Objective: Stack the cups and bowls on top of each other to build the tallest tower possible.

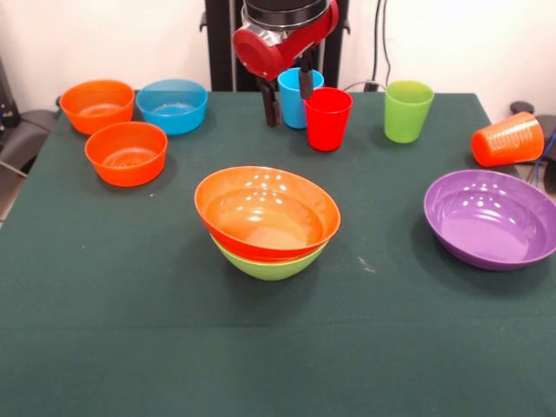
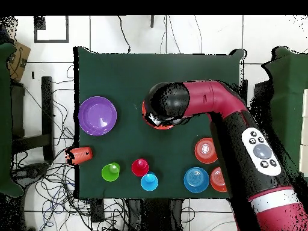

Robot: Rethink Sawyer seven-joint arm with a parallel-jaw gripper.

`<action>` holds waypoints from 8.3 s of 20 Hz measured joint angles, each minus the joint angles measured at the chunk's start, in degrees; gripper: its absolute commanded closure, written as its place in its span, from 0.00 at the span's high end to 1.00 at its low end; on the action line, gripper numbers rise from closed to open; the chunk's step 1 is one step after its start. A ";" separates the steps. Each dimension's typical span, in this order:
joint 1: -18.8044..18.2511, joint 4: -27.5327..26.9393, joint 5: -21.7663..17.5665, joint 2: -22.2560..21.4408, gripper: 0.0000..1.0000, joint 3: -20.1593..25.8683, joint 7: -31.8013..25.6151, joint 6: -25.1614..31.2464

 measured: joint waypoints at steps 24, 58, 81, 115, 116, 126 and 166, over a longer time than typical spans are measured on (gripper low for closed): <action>1.04 0.60 0.06 1.29 1.00 -3.32 0.05 -0.03; 2.31 3.17 0.07 1.28 1.00 -6.53 0.09 -0.05; 9.34 4.25 0.28 1.68 1.00 -10.42 5.55 -4.41; 14.16 4.40 0.25 4.05 1.00 -19.98 7.93 -4.44; 14.17 4.41 0.26 4.19 1.00 -20.06 7.93 -4.44; 14.17 5.22 0.31 4.44 1.00 -20.24 7.93 -4.44; 14.36 10.28 -0.44 -2.50 1.00 -17.47 7.93 -4.44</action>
